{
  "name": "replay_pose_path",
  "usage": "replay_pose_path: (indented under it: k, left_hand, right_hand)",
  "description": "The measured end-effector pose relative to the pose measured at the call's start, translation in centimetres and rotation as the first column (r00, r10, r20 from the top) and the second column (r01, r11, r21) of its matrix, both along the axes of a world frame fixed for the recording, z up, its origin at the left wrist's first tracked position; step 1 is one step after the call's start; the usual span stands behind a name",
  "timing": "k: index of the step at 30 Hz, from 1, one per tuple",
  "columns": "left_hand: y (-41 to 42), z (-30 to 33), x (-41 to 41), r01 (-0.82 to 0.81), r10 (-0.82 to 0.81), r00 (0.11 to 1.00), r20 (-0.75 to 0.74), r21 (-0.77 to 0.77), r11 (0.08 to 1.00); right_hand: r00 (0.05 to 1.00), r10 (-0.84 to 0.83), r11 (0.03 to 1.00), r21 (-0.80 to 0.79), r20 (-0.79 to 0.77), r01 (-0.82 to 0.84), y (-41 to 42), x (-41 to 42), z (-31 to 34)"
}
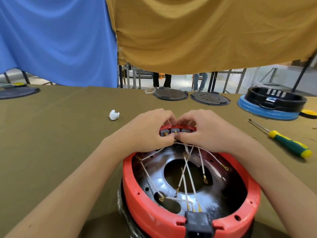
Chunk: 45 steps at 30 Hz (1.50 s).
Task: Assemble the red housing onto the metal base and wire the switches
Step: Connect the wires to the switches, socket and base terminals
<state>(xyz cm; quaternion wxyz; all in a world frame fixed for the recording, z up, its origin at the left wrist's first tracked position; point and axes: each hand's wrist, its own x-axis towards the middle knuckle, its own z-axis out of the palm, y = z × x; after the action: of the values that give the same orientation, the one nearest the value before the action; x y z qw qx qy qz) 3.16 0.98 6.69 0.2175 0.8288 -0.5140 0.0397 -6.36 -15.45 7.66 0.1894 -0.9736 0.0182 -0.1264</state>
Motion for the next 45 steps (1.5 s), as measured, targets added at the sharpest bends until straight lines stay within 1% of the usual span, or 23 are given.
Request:
replay_pose_path:
  k: [4, 8, 12, 18, 22, 25, 28, 34, 39, 45]
  left_hand:
    - [0.0, 0.0, 0.1, 0.000, 0.000, 1.000, -0.007, 0.003, 1.000]
    - [0.3, -0.2, 0.1, 0.030, -0.030, 0.999, -0.031, -0.005, 1.000]
    - [0.5, -0.2, 0.2, 0.048, -0.048, 0.999, -0.023, 0.004, 0.999]
    - [2.3, 0.3, 1.2, -0.015, 0.016, 0.997, -0.080, 0.012, 1.000]
    - [2.2, 0.1, 0.8, 0.029, -0.030, 0.996, -0.081, -0.009, 1.000]
    - [2.0, 0.0, 0.6, 0.031, -0.029, 0.997, -0.070, 0.035, 0.999]
    - [1.9, 0.1, 0.6, 0.033, -0.029, 0.996, -0.087, 0.042, 0.999]
    - [1.9, 0.2, 0.5, 0.045, -0.042, 0.993, -0.113, 0.018, 0.999]
    - [1.9, 0.2, 0.4, 0.037, -0.035, 0.994, -0.104, 0.020, 0.999]
    - [1.9, 0.3, 0.4, 0.041, -0.038, 0.996, -0.086, 0.031, 0.999]
  right_hand:
    - [1.000, -0.003, 1.000, 0.000, 0.006, 0.003, 0.0, -0.1, -0.1]
    - [1.000, 0.025, 0.999, 0.039, -0.014, -0.024, -0.2, -0.2, -0.2]
    - [0.998, 0.045, 0.996, 0.084, -0.047, -0.041, -0.8, -0.3, 0.0]
    - [0.997, 0.036, 0.996, 0.084, -0.065, -0.030, -1.1, -0.5, 0.2]
    - [0.999, 0.048, 0.996, 0.078, -0.005, -0.047, -0.3, -0.4, -0.1]
    - [0.998, 0.043, 0.999, 0.028, 0.040, -0.044, 0.3, -0.2, -0.3]
    - [0.997, 0.030, 0.999, 0.030, 0.070, -0.033, 0.4, -0.2, -0.3]
    - [0.996, 0.023, 0.999, 0.045, 0.085, -0.026, 0.6, -0.3, -0.3]
    - [0.993, 0.024, 0.999, 0.036, 0.115, -0.028, 0.5, 0.0, -0.5]
    - [0.994, 0.022, 0.999, 0.029, 0.107, -0.025, 0.4, 0.1, -0.5]
